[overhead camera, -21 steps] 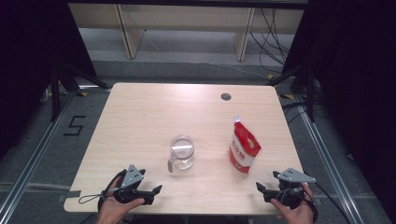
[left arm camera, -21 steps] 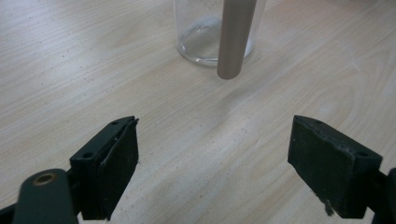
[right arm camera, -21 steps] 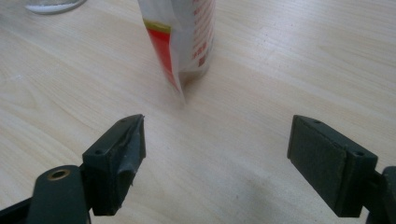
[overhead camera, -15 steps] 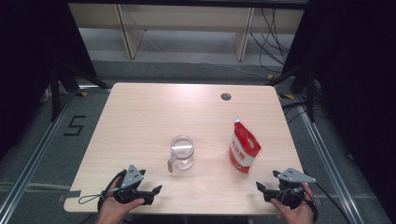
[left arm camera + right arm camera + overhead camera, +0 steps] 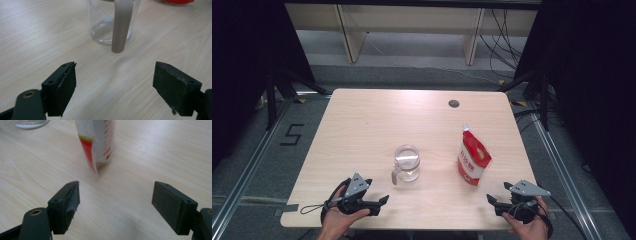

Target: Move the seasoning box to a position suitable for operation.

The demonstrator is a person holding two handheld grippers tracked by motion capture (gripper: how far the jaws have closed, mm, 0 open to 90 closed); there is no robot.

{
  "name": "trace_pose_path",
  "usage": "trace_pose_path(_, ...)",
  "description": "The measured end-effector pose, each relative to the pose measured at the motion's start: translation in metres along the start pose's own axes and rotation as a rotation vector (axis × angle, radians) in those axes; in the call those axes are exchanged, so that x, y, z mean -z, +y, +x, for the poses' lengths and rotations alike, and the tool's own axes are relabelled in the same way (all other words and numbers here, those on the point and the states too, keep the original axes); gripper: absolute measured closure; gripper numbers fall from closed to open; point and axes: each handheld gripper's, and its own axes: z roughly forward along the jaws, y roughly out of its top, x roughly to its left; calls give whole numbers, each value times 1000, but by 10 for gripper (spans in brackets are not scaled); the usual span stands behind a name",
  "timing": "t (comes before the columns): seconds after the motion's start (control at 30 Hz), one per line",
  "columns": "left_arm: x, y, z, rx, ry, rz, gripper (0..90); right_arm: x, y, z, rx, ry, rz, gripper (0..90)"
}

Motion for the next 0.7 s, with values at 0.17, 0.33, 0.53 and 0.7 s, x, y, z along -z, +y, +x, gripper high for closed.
trace_pose_path(0.17, -6, 8, -3, -38, 7, -1, 212, -1, 1, 0, 20, -2, -6, 234)
trace_pose_path(0.33, -15, 16, -5, -20, 0, -13, 271, -1, 1, -2, 33, -9, -1, 233)
trace_pose_path(0.53, -27, 25, -10, -73, 20, -8, 428, -2, 1, -3, 35, -1, -5, 233)
trace_pose_path(0.7, -36, 31, -14, -101, 54, -22, 524, -2, 0, 0, -2, 0, -1, 233)
